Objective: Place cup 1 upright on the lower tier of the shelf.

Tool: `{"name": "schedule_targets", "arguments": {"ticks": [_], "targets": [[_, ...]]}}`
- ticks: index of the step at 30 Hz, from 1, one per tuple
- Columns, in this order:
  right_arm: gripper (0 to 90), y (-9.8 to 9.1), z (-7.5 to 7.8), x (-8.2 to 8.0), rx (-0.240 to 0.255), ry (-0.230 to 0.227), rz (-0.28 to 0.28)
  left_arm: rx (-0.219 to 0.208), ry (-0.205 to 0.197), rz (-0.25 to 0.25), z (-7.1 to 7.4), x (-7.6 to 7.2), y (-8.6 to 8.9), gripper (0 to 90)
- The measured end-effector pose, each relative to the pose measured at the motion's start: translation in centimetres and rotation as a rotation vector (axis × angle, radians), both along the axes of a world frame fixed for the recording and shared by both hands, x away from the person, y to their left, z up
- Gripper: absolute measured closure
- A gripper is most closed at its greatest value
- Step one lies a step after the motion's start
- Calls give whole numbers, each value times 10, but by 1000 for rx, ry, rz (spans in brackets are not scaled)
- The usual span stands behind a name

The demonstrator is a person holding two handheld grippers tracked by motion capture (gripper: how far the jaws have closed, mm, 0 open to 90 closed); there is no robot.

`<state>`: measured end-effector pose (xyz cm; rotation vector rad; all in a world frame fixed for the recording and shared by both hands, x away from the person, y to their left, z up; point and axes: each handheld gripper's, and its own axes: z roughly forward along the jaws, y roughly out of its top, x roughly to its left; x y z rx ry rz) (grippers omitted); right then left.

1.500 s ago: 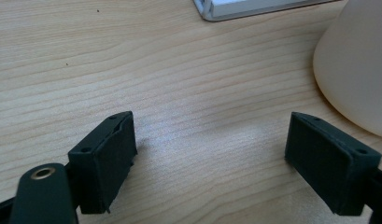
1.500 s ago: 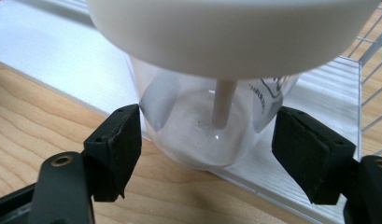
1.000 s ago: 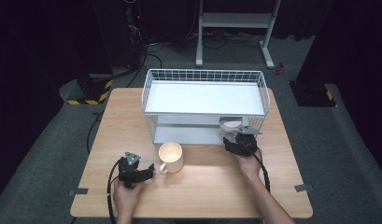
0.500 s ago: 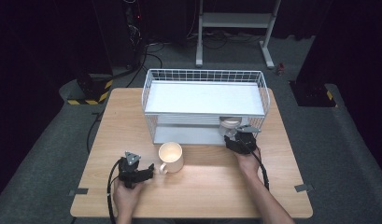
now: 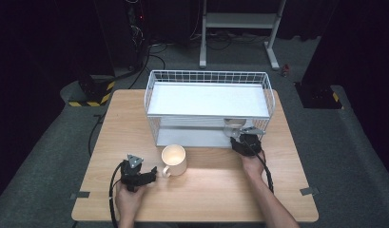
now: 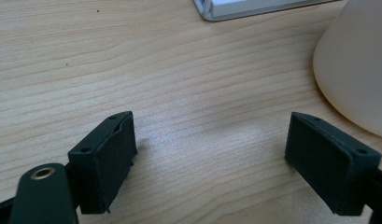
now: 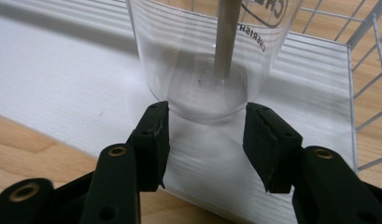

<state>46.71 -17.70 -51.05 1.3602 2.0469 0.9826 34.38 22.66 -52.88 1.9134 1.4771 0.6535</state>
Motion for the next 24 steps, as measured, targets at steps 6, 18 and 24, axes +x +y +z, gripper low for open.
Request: {"name": "schedule_targets", "arguments": {"ticks": [6, 18, 24], "targets": [[550, -2, -2, 3, 1, -2, -15, 0, 0, 0, 0, 0, 0, 166], [552, -5, -3, 4, -6, -14, -23, 0, 0, -1, 0, 0, 0, 166], [503, -6, -1, 2, 13, 1, -24, 0, 0, 0, 0, 0, 0, 166]]}}
